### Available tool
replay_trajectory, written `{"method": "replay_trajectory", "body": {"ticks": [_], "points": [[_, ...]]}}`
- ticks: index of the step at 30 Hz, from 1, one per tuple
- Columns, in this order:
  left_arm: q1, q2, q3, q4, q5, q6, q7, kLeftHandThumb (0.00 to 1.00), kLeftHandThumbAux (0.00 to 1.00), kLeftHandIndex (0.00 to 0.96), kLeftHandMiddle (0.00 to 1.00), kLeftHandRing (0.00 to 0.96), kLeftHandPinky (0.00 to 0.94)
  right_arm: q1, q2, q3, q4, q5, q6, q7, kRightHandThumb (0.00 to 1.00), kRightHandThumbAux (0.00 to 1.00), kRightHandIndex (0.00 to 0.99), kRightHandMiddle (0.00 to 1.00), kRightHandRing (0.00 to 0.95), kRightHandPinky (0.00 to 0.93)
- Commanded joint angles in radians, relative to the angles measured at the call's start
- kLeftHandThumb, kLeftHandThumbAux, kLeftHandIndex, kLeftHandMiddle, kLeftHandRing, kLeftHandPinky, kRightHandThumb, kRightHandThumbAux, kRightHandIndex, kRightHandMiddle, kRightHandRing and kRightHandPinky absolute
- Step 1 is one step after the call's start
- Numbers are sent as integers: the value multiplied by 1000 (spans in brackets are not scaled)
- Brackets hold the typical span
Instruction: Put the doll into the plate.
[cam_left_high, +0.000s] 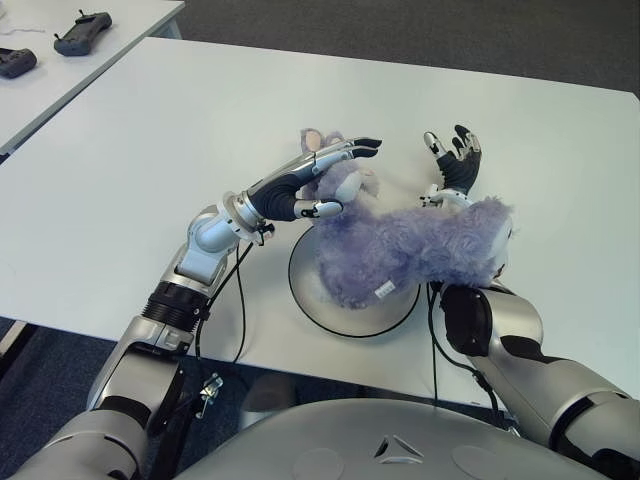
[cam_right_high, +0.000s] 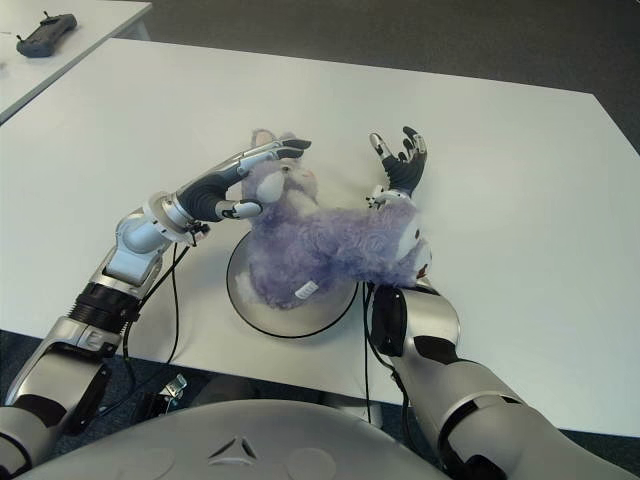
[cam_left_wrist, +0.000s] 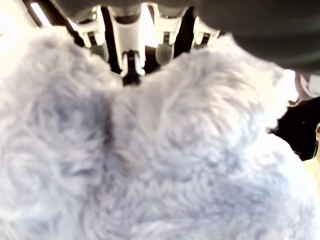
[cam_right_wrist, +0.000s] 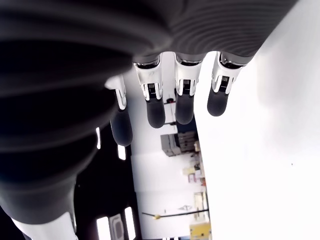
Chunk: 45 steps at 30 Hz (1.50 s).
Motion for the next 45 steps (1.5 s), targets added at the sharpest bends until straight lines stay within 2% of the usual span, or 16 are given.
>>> {"method": "replay_trajectory", "body": {"ticks": [1,7,11,14,20,26,38,45], "points": [[14,17,1,-12,14,59,-47,262,138,0,0,0,0,283,83,-19,164,30,130,-3,39,787,224,134,88,89],[-8,12,26,4,33,46,-21,221,158,0,0,0,0,281,82,-22,164,33,135,2,50,786,232,134,85,90],[-71,11,55,90,47,2,-1,203,152,0,0,0,0,281,82,-22,165,33,134,1,53,790,237,140,90,102],[-101,24,76,109,42,-1,-3,202,146,0,0,0,0,281,82,-24,165,34,133,3,52,789,235,144,95,108],[-113,24,102,78,32,6,2,208,144,0,0,0,0,281,83,-28,165,37,130,5,53,797,235,149,101,106],[-117,16,123,91,48,-25,20,198,149,0,0,0,0,280,83,-30,165,39,130,6,52,797,232,148,102,108],[-150,22,129,115,-12,-31,-34,194,157,0,0,0,0,278,83,-27,165,35,133,-1,72,790,234,150,108,116],[-175,19,145,145,-19,-31,-33,144,171,0,0,0,0,278,86,-28,165,36,130,-1,70,794,234,148,104,114]]}}
